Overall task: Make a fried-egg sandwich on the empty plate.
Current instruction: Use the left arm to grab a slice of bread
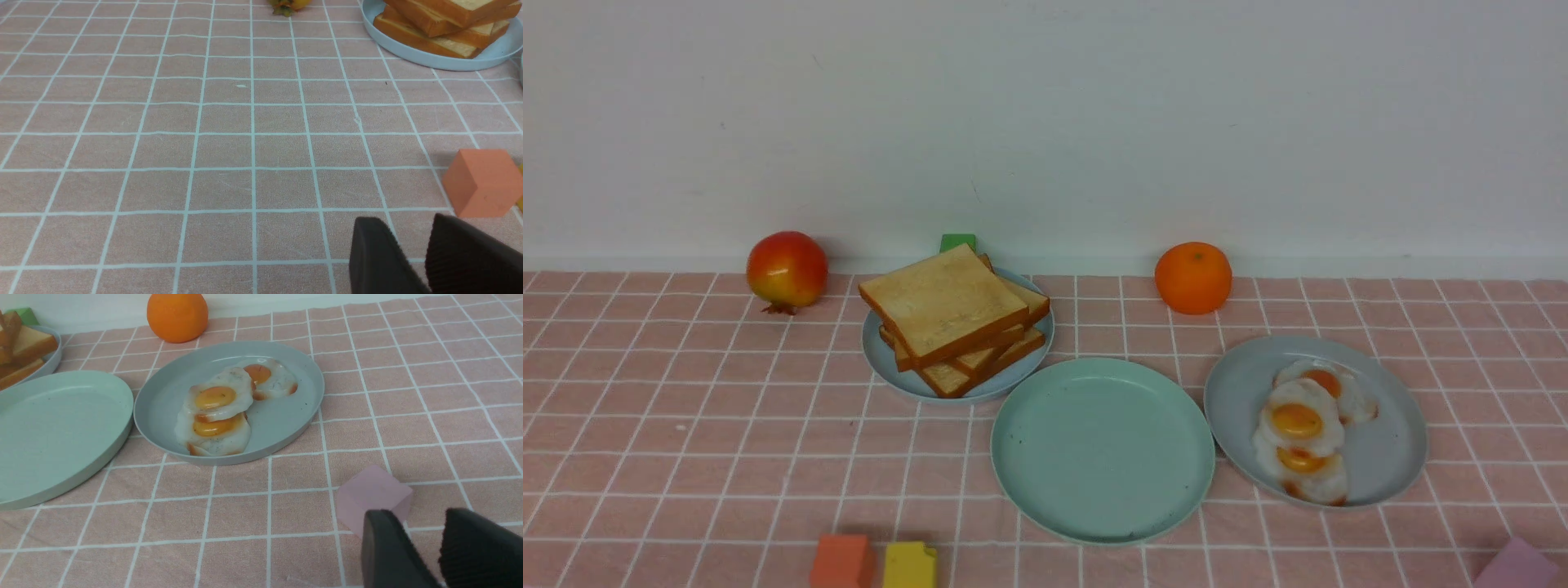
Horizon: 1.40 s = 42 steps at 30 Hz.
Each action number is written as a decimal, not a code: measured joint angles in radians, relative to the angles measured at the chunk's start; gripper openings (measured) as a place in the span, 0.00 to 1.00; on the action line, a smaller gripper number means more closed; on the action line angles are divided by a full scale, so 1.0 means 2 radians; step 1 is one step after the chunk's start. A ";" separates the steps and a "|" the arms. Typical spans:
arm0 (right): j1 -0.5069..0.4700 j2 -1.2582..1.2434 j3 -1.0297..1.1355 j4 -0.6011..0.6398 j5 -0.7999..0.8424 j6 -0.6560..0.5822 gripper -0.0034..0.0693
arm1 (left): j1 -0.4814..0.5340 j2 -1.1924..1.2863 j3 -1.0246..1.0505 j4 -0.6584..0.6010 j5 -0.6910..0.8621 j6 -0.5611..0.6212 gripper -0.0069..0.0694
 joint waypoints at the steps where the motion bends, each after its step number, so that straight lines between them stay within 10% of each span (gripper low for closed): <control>1: 0.000 0.000 0.000 0.000 0.000 0.000 0.38 | 0.000 0.000 0.000 0.000 0.000 0.000 0.41; 30: 0.000 0.000 0.000 0.000 0.000 0.000 0.38 | 0.000 0.000 0.000 0.000 -0.002 0.000 0.41; 42: 0.000 0.000 0.003 0.002 -0.079 0.000 0.38 | 0.000 0.000 0.008 -0.003 -0.149 0.000 0.41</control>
